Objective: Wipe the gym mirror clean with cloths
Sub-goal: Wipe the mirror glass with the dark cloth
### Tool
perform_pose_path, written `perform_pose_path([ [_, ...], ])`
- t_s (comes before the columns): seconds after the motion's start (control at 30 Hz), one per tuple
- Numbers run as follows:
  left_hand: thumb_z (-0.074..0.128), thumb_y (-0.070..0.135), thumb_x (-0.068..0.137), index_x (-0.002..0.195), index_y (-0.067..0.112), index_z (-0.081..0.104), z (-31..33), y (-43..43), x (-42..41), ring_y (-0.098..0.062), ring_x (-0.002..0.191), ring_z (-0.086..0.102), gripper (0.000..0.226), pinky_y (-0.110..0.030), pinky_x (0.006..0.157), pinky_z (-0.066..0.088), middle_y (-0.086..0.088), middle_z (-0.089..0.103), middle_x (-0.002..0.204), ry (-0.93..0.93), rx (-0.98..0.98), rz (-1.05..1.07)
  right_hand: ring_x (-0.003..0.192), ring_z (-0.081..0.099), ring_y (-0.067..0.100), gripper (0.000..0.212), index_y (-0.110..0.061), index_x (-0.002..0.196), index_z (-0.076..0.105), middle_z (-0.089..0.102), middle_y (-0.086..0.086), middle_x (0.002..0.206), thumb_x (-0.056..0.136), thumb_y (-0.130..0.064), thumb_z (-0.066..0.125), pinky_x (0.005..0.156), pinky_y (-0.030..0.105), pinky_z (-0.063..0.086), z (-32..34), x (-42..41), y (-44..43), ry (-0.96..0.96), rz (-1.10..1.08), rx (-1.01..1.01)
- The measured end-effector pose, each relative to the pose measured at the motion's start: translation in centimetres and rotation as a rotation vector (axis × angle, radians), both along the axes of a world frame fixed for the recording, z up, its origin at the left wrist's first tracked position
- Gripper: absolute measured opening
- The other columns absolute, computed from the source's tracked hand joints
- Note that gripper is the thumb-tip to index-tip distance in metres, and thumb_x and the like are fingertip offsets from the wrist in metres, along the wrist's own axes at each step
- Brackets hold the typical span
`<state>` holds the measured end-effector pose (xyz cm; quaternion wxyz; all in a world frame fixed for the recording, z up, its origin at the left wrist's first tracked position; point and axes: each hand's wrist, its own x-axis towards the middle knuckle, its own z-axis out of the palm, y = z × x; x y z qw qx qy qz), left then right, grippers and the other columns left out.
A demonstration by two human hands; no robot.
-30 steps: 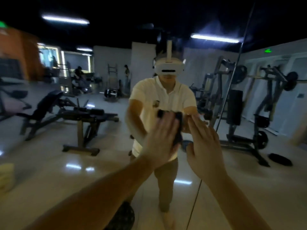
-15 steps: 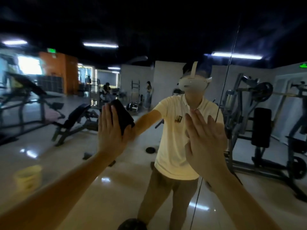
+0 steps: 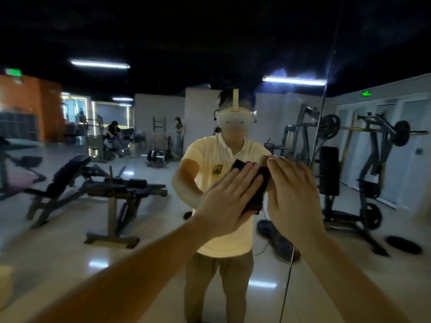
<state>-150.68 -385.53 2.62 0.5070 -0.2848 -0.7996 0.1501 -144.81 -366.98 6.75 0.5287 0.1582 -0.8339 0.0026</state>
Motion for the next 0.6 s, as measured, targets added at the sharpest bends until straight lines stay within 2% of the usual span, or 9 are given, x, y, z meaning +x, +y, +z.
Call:
perform_pose_path([
  [0.07,0.047,0.057,0.101,0.163,0.010,-0.002,2.1,-4.0,0.0,-0.036,0.159,0.002,0.092,-0.056,0.128,0.007,-0.019,-0.004,0.171,-0.007,0.144,0.038,0.139,0.048,0.035,0.055,-0.002,0.143,0.053,0.051,0.018,0.151,0.097,-0.029,0.038,0.122,0.051,0.025,1.2,0.2,-0.4,0.012,0.016,-0.024],
  [0.13,0.046,0.056,0.102,0.164,0.005,0.008,5.0,-9.2,0.0,-0.040,0.157,0.012,0.088,-0.063,0.124,0.022,-0.023,0.008,0.169,-0.020,0.370,0.074,0.150,0.034,0.033,0.056,-0.003,0.150,0.044,0.038,0.017,0.161,0.098,-0.023,0.043,0.125,0.049,0.016,2.3,-0.3,-0.9,0.012,-0.013,-0.026],
  [0.17,0.043,0.055,0.103,0.162,0.001,0.016,6.4,-12.0,0.2,-0.042,0.155,0.018,0.085,-0.063,0.123,0.025,-0.027,0.015,0.167,-0.002,0.479,0.097,0.153,0.028,0.031,0.057,-0.004,0.154,0.039,0.032,0.017,0.164,0.100,-0.021,0.043,0.127,0.049,0.013,2.7,-0.6,-1.2,0.013,-0.032,-0.022],
  [0.2,0.038,0.057,0.103,0.160,-0.002,0.020,7.7,-14.8,0.5,-0.044,0.153,0.022,0.084,-0.062,0.123,0.025,-0.029,0.020,0.165,0.026,0.577,0.134,0.155,0.022,0.031,0.058,-0.005,0.156,0.035,0.027,0.017,0.166,0.101,-0.022,0.043,0.128,0.051,0.012,2.9,-0.9,-1.6,0.010,-0.047,-0.018],
  [0.27,0.026,0.059,0.104,0.161,-0.004,0.014,9.3,-18.7,1.0,-0.044,0.156,0.017,0.086,-0.058,0.127,0.018,-0.031,0.015,0.167,0.073,0.674,0.203,0.158,0.014,0.032,0.061,-0.004,0.158,0.030,0.019,0.020,0.168,0.103,-0.027,0.039,0.127,0.055,0.015,2.8,-1.6,-2.6,0.000,-0.070,-0.027],
  [0.33,0.025,0.057,0.105,0.162,-0.004,0.009,9.8,-18.3,0.8,-0.043,0.157,0.012,0.085,-0.056,0.128,0.012,-0.030,0.011,0.168,0.100,0.693,0.200,0.158,0.012,0.034,0.064,-0.002,0.158,0.029,0.017,0.022,0.168,0.101,-0.031,0.034,0.125,0.057,0.018,2.6,-1.9,-3.4,-0.010,-0.082,-0.048],
  [0.47,0.036,0.052,0.106,0.164,0.002,0.004,8.7,-9.3,0.1,-0.036,0.160,-0.002,0.083,-0.050,0.130,0.000,-0.025,0.002,0.170,0.106,0.662,0.094,0.156,0.019,0.034,0.063,-0.002,0.155,0.036,0.024,0.022,0.166,0.101,-0.032,0.026,0.125,0.056,0.021,2.7,-1.7,-3.4,0.001,-0.064,-0.055],
  [0.53,0.035,0.049,0.108,0.164,0.004,0.001,7.8,-3.5,0.0,-0.033,0.159,-0.010,0.080,-0.048,0.129,-0.008,-0.022,-0.006,0.170,0.083,0.537,0.040,0.153,0.028,0.034,0.060,-0.005,0.150,0.046,0.033,0.020,0.163,0.101,-0.033,0.027,0.125,0.054,0.021,3.1,-1.7,-2.8,0.030,-0.037,-0.037],
  [0.6,0.026,0.048,0.108,0.164,0.004,0.004,6.7,1.0,0.0,-0.032,0.159,-0.012,0.074,-0.046,0.129,-0.009,-0.021,-0.006,0.170,0.048,0.313,-0.001,0.144,0.044,0.033,0.058,-0.006,0.141,0.057,0.048,0.018,0.154,0.097,-0.032,0.030,0.123,0.052,0.025,3.7,-1.6,-1.9,0.064,-0.003,-0.048],
])
